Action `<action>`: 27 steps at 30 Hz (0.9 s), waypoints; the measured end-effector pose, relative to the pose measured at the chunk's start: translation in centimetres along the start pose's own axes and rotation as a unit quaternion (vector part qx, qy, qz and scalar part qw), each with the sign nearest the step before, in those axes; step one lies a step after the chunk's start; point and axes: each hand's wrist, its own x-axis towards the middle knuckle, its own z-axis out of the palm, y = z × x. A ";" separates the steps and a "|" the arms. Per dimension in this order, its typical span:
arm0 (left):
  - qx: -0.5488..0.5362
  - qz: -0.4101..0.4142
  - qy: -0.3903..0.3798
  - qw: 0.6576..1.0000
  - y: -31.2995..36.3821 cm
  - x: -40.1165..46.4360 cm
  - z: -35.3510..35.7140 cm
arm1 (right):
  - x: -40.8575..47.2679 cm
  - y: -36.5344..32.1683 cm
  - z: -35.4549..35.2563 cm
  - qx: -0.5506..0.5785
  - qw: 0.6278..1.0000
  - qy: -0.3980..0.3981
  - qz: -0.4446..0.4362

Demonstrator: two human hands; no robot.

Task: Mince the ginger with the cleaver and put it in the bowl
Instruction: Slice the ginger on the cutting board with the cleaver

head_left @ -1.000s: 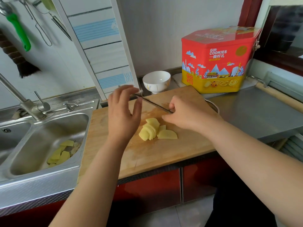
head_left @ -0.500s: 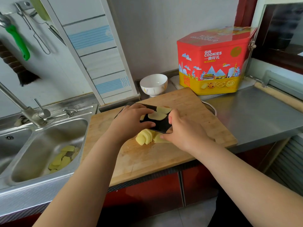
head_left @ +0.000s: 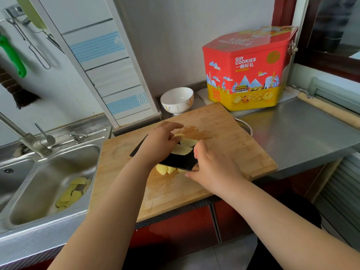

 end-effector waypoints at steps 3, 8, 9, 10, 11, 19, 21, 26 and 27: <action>0.032 0.042 -0.093 0.994 -0.4 -0.8 -0.7 | 0.1 0.0 -0.2 -0.006 1.000 0.006 0.000; 0.053 0.049 -0.022 0.997 0.7 0.3 -0.2 | 0.0 -0.1 -0.2 -0.053 0.998 0.038 -0.019; 0.061 0.049 -0.023 0.997 1.0 0.8 0.0 | -0.1 -0.1 -0.1 -0.056 0.997 0.042 -0.022; 0.074 0.049 -0.028 0.996 1.2 1.3 0.2 | -0.2 -0.1 0.0 -0.057 0.997 0.042 -0.025; 0.087 0.048 -0.035 0.994 1.3 1.9 0.3 | -0.3 -0.2 0.1 -0.058 0.997 0.040 -0.028; 0.044 0.039 0.068 0.996 1.4 2.4 -2.2 | -0.4 -0.2 0.0 -0.053 0.997 0.044 -0.040; -0.026 0.055 0.204 0.977 0.8 0.5 -3.6 | -0.2 0.0 -0.2 -0.029 0.998 0.051 -0.026; -0.091 -0.041 0.309 0.946 -2.7 -5.1 -2.1 | 1.4 1.2 -0.5 0.017 0.993 0.097 0.068; -0.074 -0.065 0.234 0.967 -3.6 -5.7 -0.8 | 1.8 1.5 -0.4 0.021 0.990 0.109 0.083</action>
